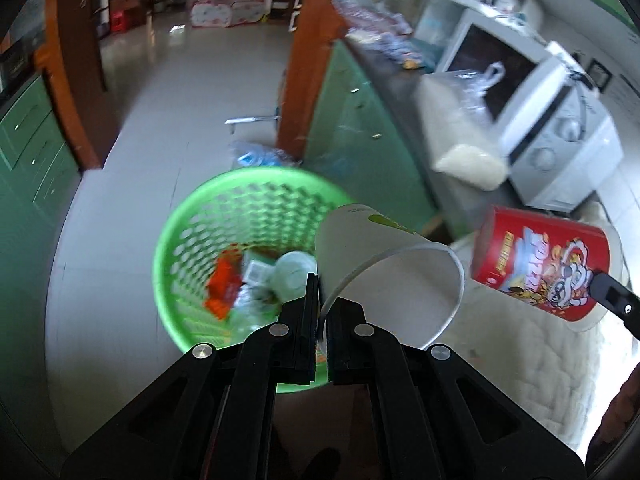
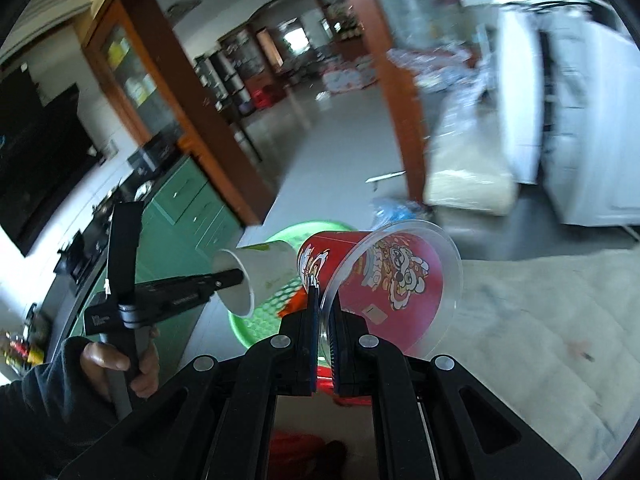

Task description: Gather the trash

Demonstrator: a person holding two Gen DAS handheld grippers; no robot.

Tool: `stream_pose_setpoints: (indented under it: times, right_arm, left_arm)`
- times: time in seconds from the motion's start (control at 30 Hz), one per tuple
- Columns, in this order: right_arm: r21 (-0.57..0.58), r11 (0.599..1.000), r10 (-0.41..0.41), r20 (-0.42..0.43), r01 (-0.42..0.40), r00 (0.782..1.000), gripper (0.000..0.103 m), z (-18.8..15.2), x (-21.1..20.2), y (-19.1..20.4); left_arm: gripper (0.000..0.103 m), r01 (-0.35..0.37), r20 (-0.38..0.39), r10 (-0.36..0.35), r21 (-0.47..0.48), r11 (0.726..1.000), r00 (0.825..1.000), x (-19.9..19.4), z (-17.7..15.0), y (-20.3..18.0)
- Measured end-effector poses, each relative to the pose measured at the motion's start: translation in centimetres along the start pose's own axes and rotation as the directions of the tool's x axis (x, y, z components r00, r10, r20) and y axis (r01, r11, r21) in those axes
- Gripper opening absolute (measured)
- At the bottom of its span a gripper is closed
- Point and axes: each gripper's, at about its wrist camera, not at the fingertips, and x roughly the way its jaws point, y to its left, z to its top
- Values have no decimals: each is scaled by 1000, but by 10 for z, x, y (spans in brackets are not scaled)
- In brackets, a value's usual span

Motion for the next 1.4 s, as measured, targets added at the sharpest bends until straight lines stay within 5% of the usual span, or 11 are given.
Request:
stream_pose_setpoints:
  times: [0.23, 0.5, 0.6, 0.7, 0.97, 1.3, 1.4]
  right_arm:
    - [3, 1000, 27, -90, -27, 996, 5, 14, 88, 39]
    - [11, 999, 36, -127, -35, 991, 15, 17, 127, 52]
    - [15, 999, 54, -123, -53, 991, 31, 16, 125, 53]
    - [-14, 999, 41, -119, -43, 992, 34, 15, 119, 54]
    - [-14, 999, 37, -97, -38, 995, 46, 12, 99, 50]
    - [-9, 1000, -19, -45, 18, 999, 51, 2, 58, 35]
    - [-4, 999, -50, -21, 50, 999, 66, -5, 38, 28]
  left_arm:
    - [2, -69, -53, 65, -76, 995, 996, 25, -4, 51]
    - [4, -127, -78, 119, -109, 986, 990, 36, -3, 74]
    - [5, -130, -78, 121, -117, 985, 990, 36, -4, 76]
    - [7, -132, -88, 122, -117, 984, 989, 37, -5, 76]
    - [37, -141, -80, 133, -109, 984, 988, 31, -7, 67]
    - [54, -154, -17, 153, -57, 986, 988, 2, -8, 44]
    - [63, -149, 10, 149, -42, 988, 989, -10, -10, 32]
